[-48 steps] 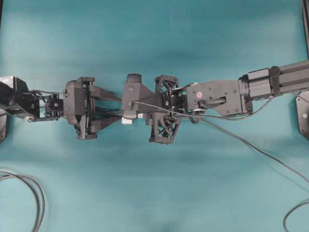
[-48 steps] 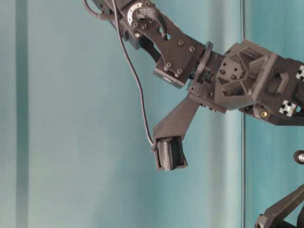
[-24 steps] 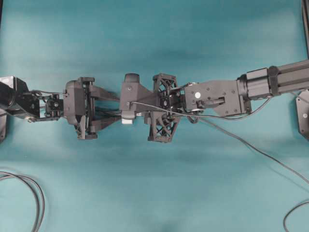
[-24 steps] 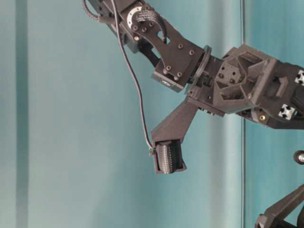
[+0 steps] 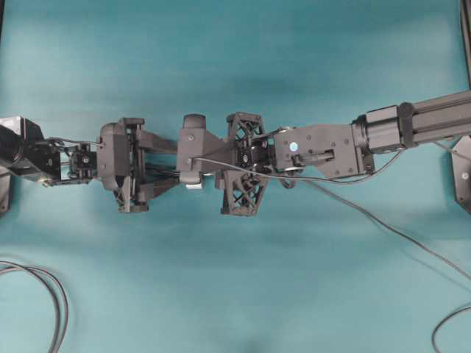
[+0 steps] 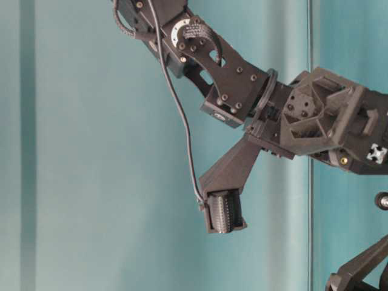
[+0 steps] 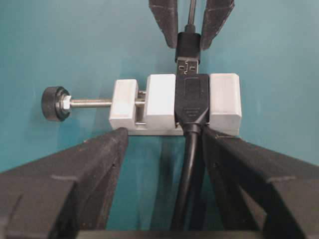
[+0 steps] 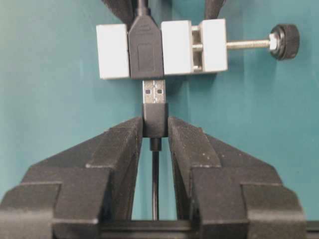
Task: Insert the USB cable into the female connector supported by the left arm.
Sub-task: 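Push the plug leftward into the female connector with the right gripper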
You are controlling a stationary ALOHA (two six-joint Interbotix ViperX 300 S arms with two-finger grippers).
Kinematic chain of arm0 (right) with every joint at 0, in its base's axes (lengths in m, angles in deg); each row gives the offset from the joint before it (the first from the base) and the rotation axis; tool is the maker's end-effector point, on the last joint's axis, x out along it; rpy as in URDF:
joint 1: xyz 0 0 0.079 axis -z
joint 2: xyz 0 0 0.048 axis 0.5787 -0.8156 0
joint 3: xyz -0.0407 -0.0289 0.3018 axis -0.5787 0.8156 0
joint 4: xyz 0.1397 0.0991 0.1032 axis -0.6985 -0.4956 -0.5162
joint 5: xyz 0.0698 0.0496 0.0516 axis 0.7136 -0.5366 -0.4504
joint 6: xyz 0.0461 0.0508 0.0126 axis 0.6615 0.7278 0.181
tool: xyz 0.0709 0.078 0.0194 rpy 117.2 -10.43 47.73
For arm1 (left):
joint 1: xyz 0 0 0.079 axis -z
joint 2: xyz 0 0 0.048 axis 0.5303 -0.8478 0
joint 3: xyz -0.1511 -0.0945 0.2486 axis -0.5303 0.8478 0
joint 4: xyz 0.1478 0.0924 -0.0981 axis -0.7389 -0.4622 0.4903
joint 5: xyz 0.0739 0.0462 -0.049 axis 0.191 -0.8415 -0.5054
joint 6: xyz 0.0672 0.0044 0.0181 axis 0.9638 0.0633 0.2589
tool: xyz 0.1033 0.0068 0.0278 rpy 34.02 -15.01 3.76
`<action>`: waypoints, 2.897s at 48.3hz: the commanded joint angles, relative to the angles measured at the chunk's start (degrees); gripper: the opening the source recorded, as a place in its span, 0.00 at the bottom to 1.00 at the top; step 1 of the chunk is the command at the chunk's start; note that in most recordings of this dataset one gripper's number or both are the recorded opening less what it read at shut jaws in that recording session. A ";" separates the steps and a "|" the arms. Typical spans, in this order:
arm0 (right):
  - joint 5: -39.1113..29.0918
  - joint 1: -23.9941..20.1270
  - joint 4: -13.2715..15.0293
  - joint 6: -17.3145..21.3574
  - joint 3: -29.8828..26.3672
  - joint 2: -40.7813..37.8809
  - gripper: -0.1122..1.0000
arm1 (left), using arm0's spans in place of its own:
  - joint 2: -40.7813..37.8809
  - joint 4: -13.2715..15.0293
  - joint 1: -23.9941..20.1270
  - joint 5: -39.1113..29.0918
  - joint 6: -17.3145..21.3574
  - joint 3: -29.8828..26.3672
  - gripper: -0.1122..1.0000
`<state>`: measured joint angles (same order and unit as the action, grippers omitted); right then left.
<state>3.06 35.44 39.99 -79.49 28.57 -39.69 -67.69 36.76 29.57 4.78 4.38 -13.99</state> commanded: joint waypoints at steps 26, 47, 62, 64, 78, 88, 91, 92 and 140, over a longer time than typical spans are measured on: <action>1.05 -0.09 0.18 0.35 -1.58 0.88 0.29 | -0.18 -0.26 1.49 -1.05 0.09 -0.70 0.75; 1.85 -0.09 0.18 4.13 -1.76 0.88 0.29 | -0.18 -0.26 1.32 -1.05 0.70 -0.79 0.75; 1.85 -0.70 0.18 4.39 -1.93 0.88 0.29 | -0.26 -0.26 0.26 -1.14 1.05 -0.79 0.75; 1.93 -0.70 0.18 4.39 -2.02 0.70 0.29 | -0.26 -0.18 0.18 -1.14 1.23 -0.79 0.75; 1.85 -1.05 0.18 4.39 -2.37 0.88 0.29 | -0.26 -0.26 0.00 -1.14 1.67 -0.79 0.75; 1.85 -1.49 0.18 4.39 -2.72 0.88 0.29 | -0.18 -0.26 0.00 -1.14 1.67 -0.79 0.75; 1.85 -1.58 0.18 4.39 -2.72 0.88 0.29 | -0.26 -0.26 0.00 -1.05 1.67 -0.79 0.75; 1.85 -1.58 0.18 4.39 -2.72 0.88 0.29 | -0.18 -0.26 0.00 -1.05 1.67 -0.79 0.75; 2.72 -1.41 0.53 2.46 -3.78 -0.62 0.29 | 0.09 -0.26 1.32 -1.23 1.76 -2.46 0.75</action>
<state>4.46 34.39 40.34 -76.32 27.34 -41.18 -67.60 36.76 29.65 4.34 4.56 -14.52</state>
